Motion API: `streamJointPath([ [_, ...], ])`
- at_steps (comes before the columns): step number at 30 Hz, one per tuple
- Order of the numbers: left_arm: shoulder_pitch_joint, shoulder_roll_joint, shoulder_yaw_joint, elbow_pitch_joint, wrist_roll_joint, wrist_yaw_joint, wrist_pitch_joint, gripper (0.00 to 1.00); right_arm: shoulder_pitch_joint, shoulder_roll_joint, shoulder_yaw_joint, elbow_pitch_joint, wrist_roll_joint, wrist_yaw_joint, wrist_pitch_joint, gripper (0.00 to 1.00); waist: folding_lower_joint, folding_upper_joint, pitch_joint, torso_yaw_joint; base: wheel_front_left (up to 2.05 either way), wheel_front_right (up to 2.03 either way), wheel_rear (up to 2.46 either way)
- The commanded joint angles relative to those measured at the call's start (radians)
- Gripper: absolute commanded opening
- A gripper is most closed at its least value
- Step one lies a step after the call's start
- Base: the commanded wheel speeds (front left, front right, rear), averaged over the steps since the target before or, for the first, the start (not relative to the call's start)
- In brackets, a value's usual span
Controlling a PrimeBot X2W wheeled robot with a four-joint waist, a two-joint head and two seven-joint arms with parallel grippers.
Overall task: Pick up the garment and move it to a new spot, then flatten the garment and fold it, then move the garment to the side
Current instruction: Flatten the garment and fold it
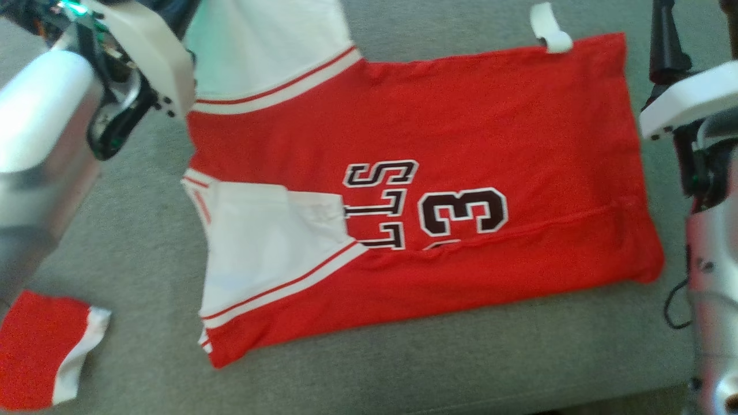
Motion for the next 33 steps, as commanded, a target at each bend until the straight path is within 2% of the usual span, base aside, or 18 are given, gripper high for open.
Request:
streamJointPath([
  [1, -0.021, 0.032, 0.033, -0.045, 0.012, 0.015, -0.02, 0.0, -0.036, -0.031, 0.03, -0.004, 0.009, 0.007, 0.02, 1.0, 0.0001, 0.0, -0.019, 0.044, 0.0, 0.0, 0.0],
  [4, -0.005, 0.034, 0.026, -0.093, 0.022, 0.029, -0.033, 0.0, -0.055, -0.065, 0.046, 0.043, 0.021, 0.007, 0.043, 1.0, 0.0001, 0.0, -0.018, 0.066, 0.0, 0.0, 0.0],
  [10, 0.04, 0.054, 0.008, -0.247, 0.041, 0.077, -0.032, 0.0, -0.108, -0.157, 0.109, 0.206, 0.066, 0.007, 0.092, 1.0, 0.0001, 0.0, -0.004, 0.118, 0.0, 0.0, 0.0],
  [15, 0.063, 0.073, -0.002, -0.341, 0.048, 0.109, -0.018, 0.0, -0.159, -0.204, 0.139, 0.352, 0.091, 0.007, 0.123, 1.0, 0.0001, 0.0, 0.013, 0.143, 0.0, 0.0, 0.0],
  [22, 0.076, 0.093, -0.009, -0.398, 0.046, 0.13, 0.003, 0.0, -0.212, -0.218, 0.159, 0.512, 0.115, 0.007, 0.185, 1.0, 0.0001, 0.0, 0.027, 0.153, 0.0, 0.0, 0.0],
  [30, 0.08, 0.102, -0.015, -0.405, 0.047, 0.141, 0.013, 0.0, -0.235, -0.202, 0.183, 0.6, 0.121, 0.007, 0.188, 1.0, 0.0001, 0.0, 0.022, 0.14, 0.0, 0.0, 0.0],
  [31, 0.08, 0.102, -0.016, -0.403, 0.046, 0.141, 0.013, 0.0, -0.238, -0.199, 0.186, 0.608, 0.124, 0.007, 0.189, 0.63, 0.0001, 0.0, 0.021, 0.138, 0.0, 0.0, 0.0],
  [32, 0.081, 0.104, -0.016, -0.4, 0.046, 0.142, 0.013, 0.0, -0.241, -0.197, 0.19, 0.615, 0.128, 0.007, 0.191, 0.0, 0.0001, 0.0, 0.019, 0.135, 0.0, 0.0, 0.0],
  [33, 0.082, 0.106, -0.016, -0.389, 0.046, 0.145, 0.011, 0.0, -0.249, -0.191, 0.198, 0.623, 0.143, 0.007, 0.19, 0.0, 0.0001, 0.0, 0.012, 0.129, 0.0, 0.0, 0.0],
])
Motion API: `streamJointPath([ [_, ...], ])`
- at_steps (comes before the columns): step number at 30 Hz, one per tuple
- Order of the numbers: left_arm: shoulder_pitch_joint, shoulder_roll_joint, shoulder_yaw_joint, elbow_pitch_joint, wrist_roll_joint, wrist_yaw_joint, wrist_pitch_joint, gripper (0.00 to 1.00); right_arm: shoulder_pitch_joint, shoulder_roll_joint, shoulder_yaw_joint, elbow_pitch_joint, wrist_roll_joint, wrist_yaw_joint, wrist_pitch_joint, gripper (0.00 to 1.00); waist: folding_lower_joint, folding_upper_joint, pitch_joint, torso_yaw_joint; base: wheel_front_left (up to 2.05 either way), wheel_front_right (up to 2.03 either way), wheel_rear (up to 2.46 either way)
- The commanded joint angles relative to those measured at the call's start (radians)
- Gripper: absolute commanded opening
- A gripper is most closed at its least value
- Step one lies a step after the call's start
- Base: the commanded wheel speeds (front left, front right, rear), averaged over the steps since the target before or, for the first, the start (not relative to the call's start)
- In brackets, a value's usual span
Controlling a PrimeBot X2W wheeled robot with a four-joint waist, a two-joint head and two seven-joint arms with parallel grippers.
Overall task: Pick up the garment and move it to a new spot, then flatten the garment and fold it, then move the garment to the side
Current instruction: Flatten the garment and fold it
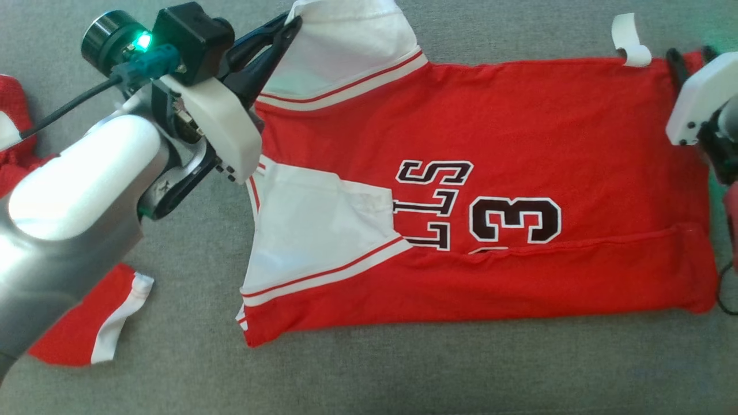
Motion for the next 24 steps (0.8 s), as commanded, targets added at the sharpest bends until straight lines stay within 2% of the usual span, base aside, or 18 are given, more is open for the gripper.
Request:
streamJointPath([
  [1, -0.022, 0.046, 0.046, -0.005, 0.007, 0.015, -0.001, 0.0, -0.003, 0.003, 0.017, -0.009, 0.018, 0.007, -0.001, 0.0, -0.0001, 0.0, -0.009, -0.007, 0.0, 0.0, 0.0],
  [15, -0.073, 0.043, 0.111, 0.162, 0.008, 0.036, -0.108, 0.0, -0.095, -0.002, 0.071, -0.101, 0.118, 0.007, -0.152, 0.0, -0.0001, 0.0, -0.042, -0.049, 0.0, 0.0, 0.0],
  [24, -0.187, -0.025, 0.152, 0.344, 0.021, -0.011, -0.218, 0.0, -0.192, 0.009, 0.096, -0.086, 0.123, 0.007, -0.276, 0.0, -0.0001, 0.0, -0.007, -0.062, 0.0, 0.0, 0.0],
])
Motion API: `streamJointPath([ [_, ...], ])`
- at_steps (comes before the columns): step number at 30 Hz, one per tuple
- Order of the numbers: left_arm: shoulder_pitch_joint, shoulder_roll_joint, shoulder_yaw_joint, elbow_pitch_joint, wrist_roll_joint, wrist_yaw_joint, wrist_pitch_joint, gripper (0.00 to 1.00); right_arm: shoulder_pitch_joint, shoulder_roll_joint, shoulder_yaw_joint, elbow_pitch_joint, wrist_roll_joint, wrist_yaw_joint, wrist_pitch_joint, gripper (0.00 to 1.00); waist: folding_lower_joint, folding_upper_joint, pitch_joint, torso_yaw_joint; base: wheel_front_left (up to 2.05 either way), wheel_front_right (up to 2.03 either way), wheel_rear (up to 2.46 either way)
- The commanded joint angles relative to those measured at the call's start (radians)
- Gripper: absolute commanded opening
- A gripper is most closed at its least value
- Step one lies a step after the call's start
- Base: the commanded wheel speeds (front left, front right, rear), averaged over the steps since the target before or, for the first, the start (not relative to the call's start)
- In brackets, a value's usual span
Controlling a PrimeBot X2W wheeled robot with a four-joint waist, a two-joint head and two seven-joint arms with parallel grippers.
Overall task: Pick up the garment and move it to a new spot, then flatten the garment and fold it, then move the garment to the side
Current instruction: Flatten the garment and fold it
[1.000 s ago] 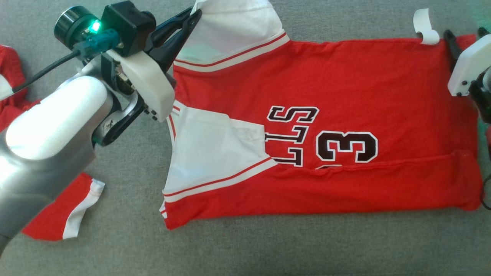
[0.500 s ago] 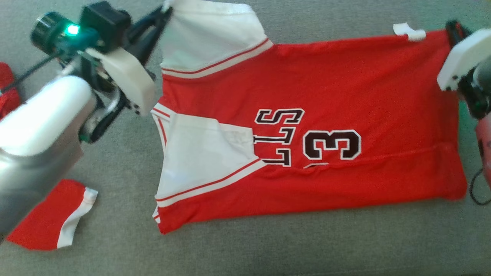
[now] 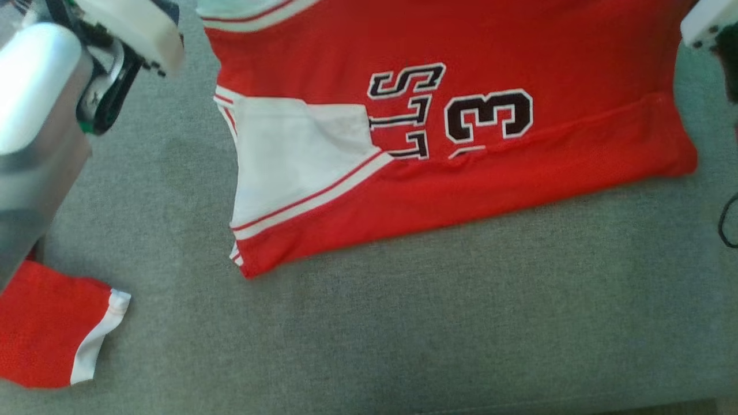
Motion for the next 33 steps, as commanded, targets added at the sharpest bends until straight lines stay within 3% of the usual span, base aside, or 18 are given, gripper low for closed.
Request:
streamJointPath([
  [1, -0.05, 0.033, 0.049, 0.0, 0.005, -0.005, -0.012, 0.0, -0.022, 0.004, 0.01, -0.021, 0.002, 0.007, -0.015, 0.0, -0.0002, 0.0, 0.0, 0.001, 0.0, 0.0, 0.0],
  [8, -0.025, 0.002, 0.009, 0.071, 0.007, -0.064, -0.031, 0.0, 0.007, -0.01, 0.065, 0.031, 0.039, 0.007, -0.038, 0.0, -0.0002, 0.0, -0.034, 0.017, 0.0, 0.0, 0.0],
  [13, 0.034, 0.021, -0.029, 0.049, -0.017, -0.095, -0.002, 0.0, 0.066, -0.043, 0.139, 0.032, 0.112, 0.007, -0.003, 0.0, -0.0002, 0.0, -0.082, 0.031, 0.0, 0.0, 0.0],
  [20, 0.151, 0.1, -0.07, -0.085, -0.115, -0.112, 0.117, 0.0, 0.17, -0.119, 0.253, 0.005, 0.231, 0.007, 0.128, 0.0, -0.0002, 0.0, -0.155, 0.047, 0.0, 0.0, 0.0],
  [28, 0.262, 0.233, -0.142, -0.321, -0.186, -0.116, 0.267, 0.0, 0.263, -0.216, 0.344, -0.03, 0.344, 0.007, 0.262, 0.0, -0.0002, 0.0, -0.202, 0.057, 0.0, 0.0, 0.0],
  [33, 0.301, 0.273, -0.159, -0.402, -0.21, -0.109, 0.304, 0.0, 0.295, -0.247, 0.364, -0.044, 0.4, 0.007, 0.324, 0.0, -0.0002, 0.0, -0.211, 0.058, 0.0, 0.0, 0.0],
])
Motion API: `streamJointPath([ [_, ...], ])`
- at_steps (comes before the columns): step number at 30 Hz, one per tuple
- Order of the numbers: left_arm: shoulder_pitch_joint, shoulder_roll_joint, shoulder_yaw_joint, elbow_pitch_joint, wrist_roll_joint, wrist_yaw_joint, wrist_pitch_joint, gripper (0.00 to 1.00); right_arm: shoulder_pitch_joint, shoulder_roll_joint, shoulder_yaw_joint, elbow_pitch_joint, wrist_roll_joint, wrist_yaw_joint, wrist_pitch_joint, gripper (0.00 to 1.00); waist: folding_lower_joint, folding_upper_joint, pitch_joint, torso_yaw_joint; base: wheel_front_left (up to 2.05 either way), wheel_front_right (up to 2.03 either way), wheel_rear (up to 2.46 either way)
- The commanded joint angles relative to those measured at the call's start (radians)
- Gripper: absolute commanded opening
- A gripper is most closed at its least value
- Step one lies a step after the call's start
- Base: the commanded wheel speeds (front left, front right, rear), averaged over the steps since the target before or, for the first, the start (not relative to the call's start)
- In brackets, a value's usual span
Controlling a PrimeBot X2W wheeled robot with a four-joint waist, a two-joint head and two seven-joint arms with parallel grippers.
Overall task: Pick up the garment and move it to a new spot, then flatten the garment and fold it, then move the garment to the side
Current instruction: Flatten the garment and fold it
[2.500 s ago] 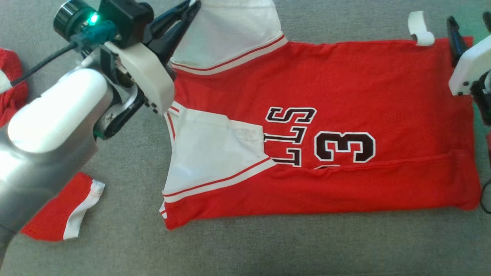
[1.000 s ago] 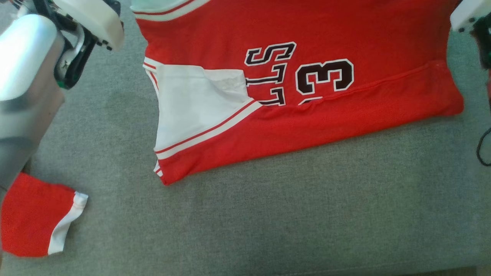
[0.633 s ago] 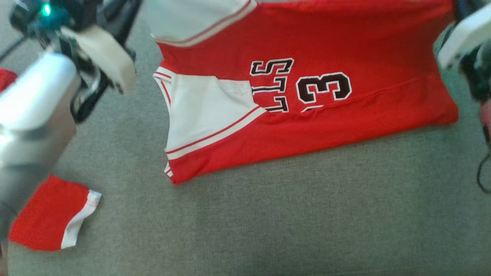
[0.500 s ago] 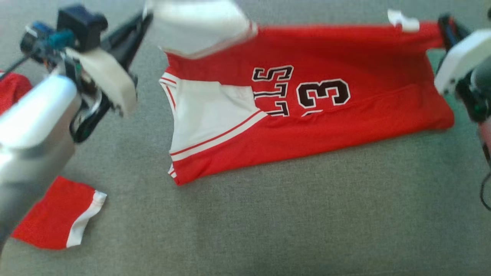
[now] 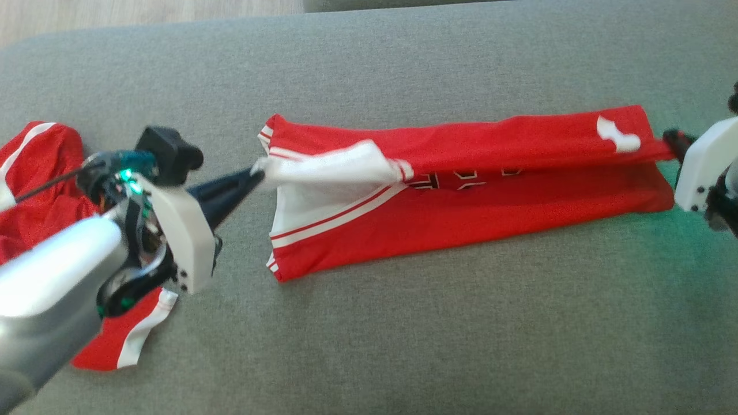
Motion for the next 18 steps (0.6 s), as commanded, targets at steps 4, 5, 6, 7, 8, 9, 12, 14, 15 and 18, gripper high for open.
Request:
streamJointPath([
  [4, -0.006, 0.068, 0.027, -0.06, -0.018, 0.007, 0.035, 0.0, 0.025, -0.049, 0.03, -0.048, 0.034, 0.007, 0.06, 0.0, 0.0001, 0.0, -0.006, -0.005, 0.0, 0.0, 0.0],
  [5, 0.0, 0.071, 0.024, -0.07, -0.024, 0.008, 0.044, 0.0, 0.028, -0.054, 0.034, -0.053, 0.043, 0.007, 0.071, 0.0, 0.0001, 0.0, -0.006, -0.006, 0.0, 0.0, 0.0],
  [6, 0.005, 0.073, 0.021, -0.078, -0.028, 0.008, 0.054, 0.0, 0.031, -0.057, 0.037, -0.058, 0.051, 0.007, 0.082, 0.0, 0.0001, 0.0, -0.006, -0.007, 0.0, 0.0, 0.0],
  [7, 0.008, 0.075, 0.017, -0.086, -0.028, 0.008, 0.061, 0.0, 0.034, -0.06, 0.04, -0.063, 0.057, 0.007, 0.093, 0.0, 0.0001, 0.0, -0.005, -0.008, 0.0, 0.0, 0.0],
  [8, 0.01, 0.076, 0.015, -0.092, -0.026, 0.009, 0.064, 0.0, 0.036, -0.065, 0.043, -0.067, 0.061, 0.007, 0.103, 0.0, 0.0001, 0.0, -0.005, -0.009, 0.0, 0.0, 0.0],
  [9, 0.013, 0.076, 0.013, -0.097, -0.027, 0.01, 0.068, 0.0, 0.038, -0.069, 0.047, -0.07, 0.064, 0.007, 0.112, 0.0, 0.0001, 0.0, -0.004, -0.01, 0.0, 0.0, 0.0],
  [12, 0.023, 0.073, 0.007, -0.105, -0.027, 0.012, 0.077, 0.0, 0.043, -0.078, 0.053, -0.08, 0.071, 0.007, 0.132, 0.0, 0.0001, 0.0, -0.004, -0.014, 0.0, 0.0, 0.0],
  [14, 0.03, 0.069, 0.004, -0.106, -0.027, 0.014, 0.078, 0.0, 0.048, -0.079, 0.056, -0.085, 0.076, 0.007, 0.146, 0.0, 0.0001, 0.0, -0.005, -0.018, 0.0, 0.0, 0.0],
  [15, 0.034, 0.067, 0.003, -0.104, -0.025, 0.015, 0.075, 0.0, 0.05, -0.078, 0.058, -0.087, 0.078, 0.007, 0.152, 0.0, 0.0001, 0.0, -0.005, -0.02, 0.0, 0.0, 0.0],
  [18, 0.045, 0.063, -0.004, -0.091, -0.004, 0.016, 0.068, 0.55, 0.052, -0.075, 0.055, -0.082, 0.077, 0.007, 0.158, 1.0, 0.0001, 0.0, -0.006, -0.027, 0.0, 0.0, 0.0],
])
